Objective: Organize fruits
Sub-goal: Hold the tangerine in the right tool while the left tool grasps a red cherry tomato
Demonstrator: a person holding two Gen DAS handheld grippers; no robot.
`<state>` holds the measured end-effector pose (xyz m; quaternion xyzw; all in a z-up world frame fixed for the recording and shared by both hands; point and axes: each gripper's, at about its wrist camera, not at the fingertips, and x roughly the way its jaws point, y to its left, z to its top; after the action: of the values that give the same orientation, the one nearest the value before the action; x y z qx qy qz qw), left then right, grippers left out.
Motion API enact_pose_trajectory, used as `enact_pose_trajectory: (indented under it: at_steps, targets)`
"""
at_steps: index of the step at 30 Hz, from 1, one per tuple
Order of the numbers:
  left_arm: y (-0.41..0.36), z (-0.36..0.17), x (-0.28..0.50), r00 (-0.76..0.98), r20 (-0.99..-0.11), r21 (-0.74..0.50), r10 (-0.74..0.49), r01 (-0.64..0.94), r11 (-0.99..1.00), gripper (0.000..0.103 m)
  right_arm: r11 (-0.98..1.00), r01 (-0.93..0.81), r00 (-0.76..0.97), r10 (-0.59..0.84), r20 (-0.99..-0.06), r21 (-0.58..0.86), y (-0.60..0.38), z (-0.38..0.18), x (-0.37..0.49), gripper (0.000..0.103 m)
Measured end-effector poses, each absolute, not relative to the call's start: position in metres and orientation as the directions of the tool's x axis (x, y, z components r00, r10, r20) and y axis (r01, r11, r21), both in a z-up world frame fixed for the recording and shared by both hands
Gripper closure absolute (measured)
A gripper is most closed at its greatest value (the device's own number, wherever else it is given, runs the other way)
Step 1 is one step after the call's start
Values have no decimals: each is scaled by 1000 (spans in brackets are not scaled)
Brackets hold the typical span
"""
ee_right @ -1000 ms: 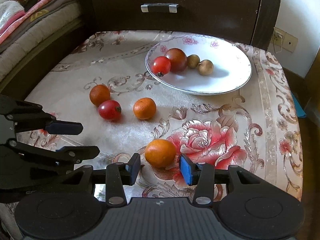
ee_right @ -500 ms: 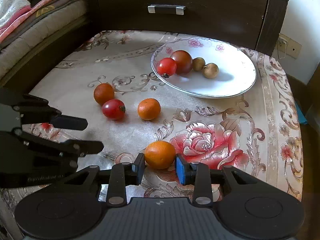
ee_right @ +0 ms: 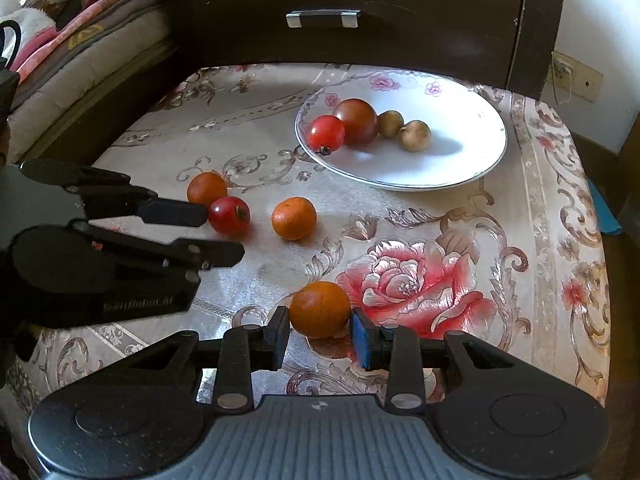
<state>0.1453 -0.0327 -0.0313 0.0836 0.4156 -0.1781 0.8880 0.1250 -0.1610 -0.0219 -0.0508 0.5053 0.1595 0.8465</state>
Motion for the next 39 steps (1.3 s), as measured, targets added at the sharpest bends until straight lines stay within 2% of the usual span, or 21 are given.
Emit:
enact_pose_trajectory:
  at_steps: [10,15,23,28,37,39]
  targets:
    - [-29,-29,152,576,-774,-15,-264,400,917,56,943,-319,445,238,-863,96,-165,-16,126,75]
    - [-28,-21,142,511,-789,-87,-341,456,886,56,943,-317,447,243,-861,102,-166,-14,125,75]
    - [-31,-20,145,550,-780,-24,-299,451,892,55,941,-324,434,243,-867,102,-163,-19,127,75]
    - [-39,-27,146,583,-774,66,-246,461,885,52,939,-332,433,232,-871,85,-158,-25,132,74]
    - [-38,-32,156,602,-762,72,-239,445,893,53,936,-343,434,229,-871,75,-155,-26,133,74]
    - [-38,-29,153,594,-766,63,-244,448,892,57,935,-347,430,230,-873,76,-156,-26,133,75]
